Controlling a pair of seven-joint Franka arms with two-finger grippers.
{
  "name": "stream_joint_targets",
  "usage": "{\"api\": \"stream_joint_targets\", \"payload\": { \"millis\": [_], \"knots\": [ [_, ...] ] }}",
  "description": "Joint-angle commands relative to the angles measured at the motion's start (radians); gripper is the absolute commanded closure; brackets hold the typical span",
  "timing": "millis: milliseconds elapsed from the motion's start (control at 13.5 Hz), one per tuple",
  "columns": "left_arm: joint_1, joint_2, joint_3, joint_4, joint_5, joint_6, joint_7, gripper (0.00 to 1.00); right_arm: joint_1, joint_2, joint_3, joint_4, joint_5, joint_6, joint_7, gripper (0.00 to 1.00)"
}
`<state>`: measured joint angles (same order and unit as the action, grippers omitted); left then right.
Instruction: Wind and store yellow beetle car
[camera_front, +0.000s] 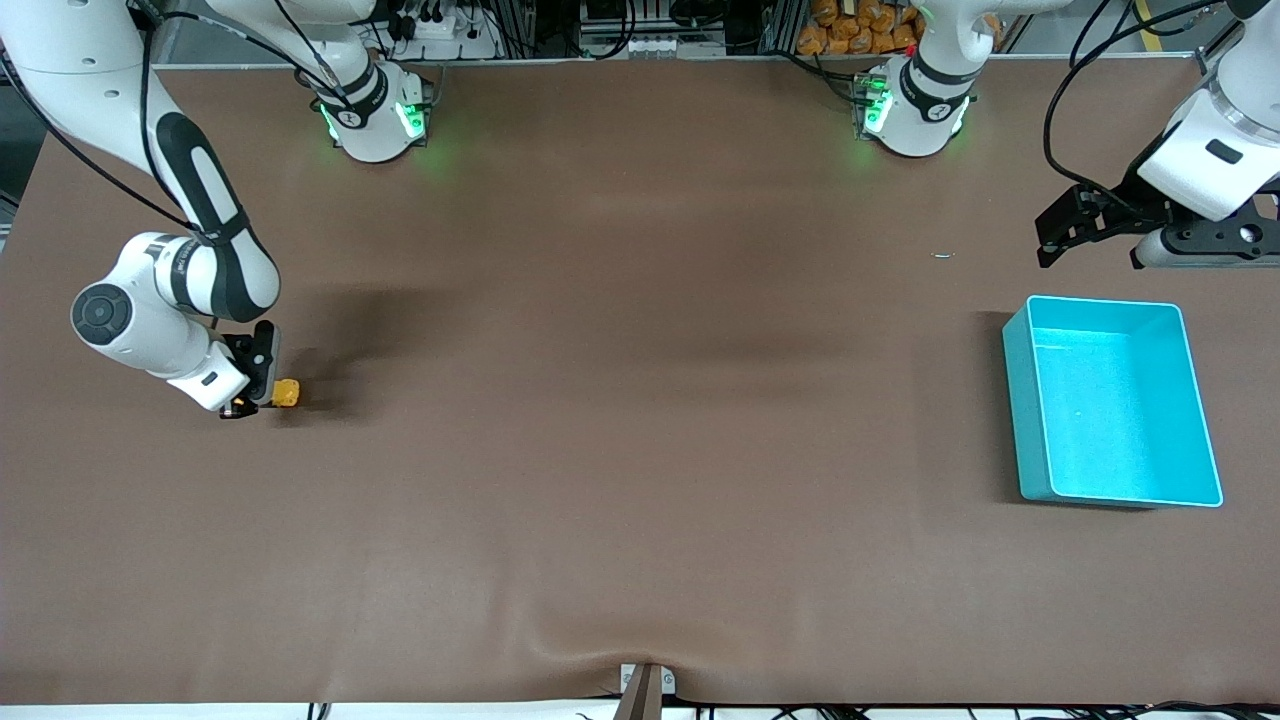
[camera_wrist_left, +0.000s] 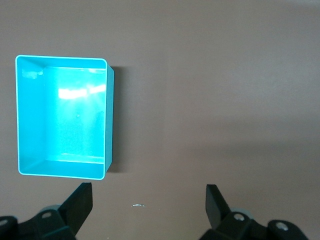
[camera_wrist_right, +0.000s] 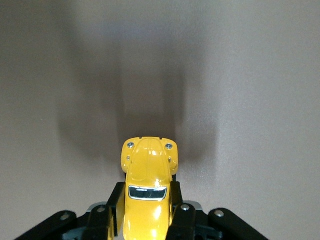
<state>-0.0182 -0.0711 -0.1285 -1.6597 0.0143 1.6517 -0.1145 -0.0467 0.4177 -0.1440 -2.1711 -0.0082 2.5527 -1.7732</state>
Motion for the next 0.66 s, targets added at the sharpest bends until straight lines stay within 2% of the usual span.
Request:
{"api": "stream_joint_targets", "payload": {
  "millis": [0,591],
  "knots": [
    [0.004,0.008,-0.002,0.023,-0.019,-0.016,-0.005,0.0,-0.035,0.102,0.008,0.028,-0.004,0.023,-0.012,0.67],
    [0.006,0.008,-0.002,0.023,-0.019,-0.016,-0.005,0.0,-0.053,0.112,0.009,0.042,-0.003,0.015,-0.008,0.66]
  ]
}}
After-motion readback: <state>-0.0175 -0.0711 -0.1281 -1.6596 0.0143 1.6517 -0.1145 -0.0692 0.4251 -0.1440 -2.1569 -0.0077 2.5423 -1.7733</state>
